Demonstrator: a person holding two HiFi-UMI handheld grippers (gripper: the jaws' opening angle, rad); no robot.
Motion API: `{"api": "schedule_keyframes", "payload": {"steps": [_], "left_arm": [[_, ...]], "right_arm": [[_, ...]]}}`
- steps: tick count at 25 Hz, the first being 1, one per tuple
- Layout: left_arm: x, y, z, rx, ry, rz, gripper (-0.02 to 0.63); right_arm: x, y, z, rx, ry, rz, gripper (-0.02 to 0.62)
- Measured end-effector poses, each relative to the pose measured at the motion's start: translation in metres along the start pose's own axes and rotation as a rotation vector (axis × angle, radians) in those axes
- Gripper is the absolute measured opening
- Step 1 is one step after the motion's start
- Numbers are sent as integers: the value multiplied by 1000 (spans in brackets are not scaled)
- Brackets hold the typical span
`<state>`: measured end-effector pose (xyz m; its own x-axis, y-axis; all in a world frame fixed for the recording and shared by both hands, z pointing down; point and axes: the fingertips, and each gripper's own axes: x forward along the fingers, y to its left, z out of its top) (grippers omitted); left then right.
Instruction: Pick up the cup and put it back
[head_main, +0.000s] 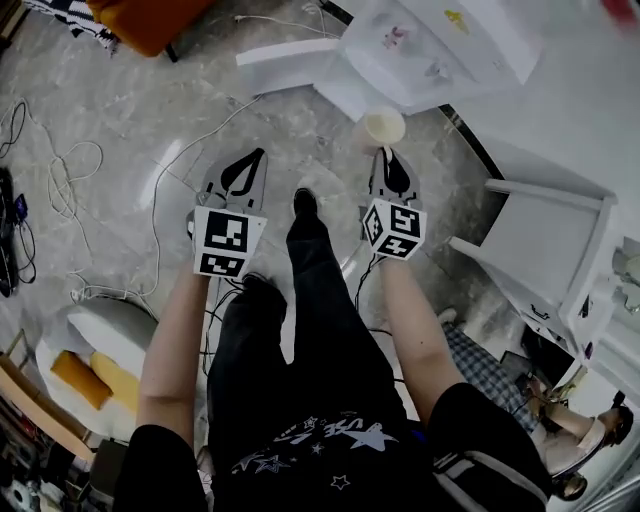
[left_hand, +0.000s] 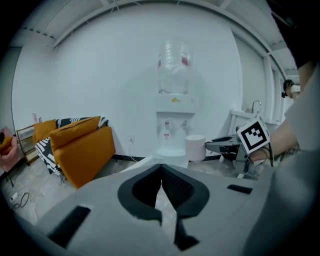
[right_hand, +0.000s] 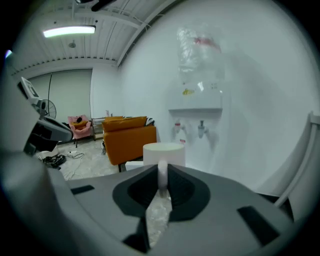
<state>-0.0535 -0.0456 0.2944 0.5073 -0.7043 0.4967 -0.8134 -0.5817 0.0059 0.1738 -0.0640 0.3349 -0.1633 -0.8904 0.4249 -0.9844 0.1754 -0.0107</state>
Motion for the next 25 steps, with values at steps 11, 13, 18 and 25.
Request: {"api": "schedule_keyframes", "payload": {"steps": [11,13,18,25], "left_arm": [[190,29,-152,-6,121,27,11],[218,41,-175,-15,123,41,11],[286,62,-214,-34,79,63,11],[365,82,-272,-54,15,46,11]], "right_arm": [[181,-47,-175,6,167,17,43],[216,-58,-206,1,173,6,43],[299,-97,-265,-34,169,-47,43],[394,-149,-317,22,100,-146,44]]}}
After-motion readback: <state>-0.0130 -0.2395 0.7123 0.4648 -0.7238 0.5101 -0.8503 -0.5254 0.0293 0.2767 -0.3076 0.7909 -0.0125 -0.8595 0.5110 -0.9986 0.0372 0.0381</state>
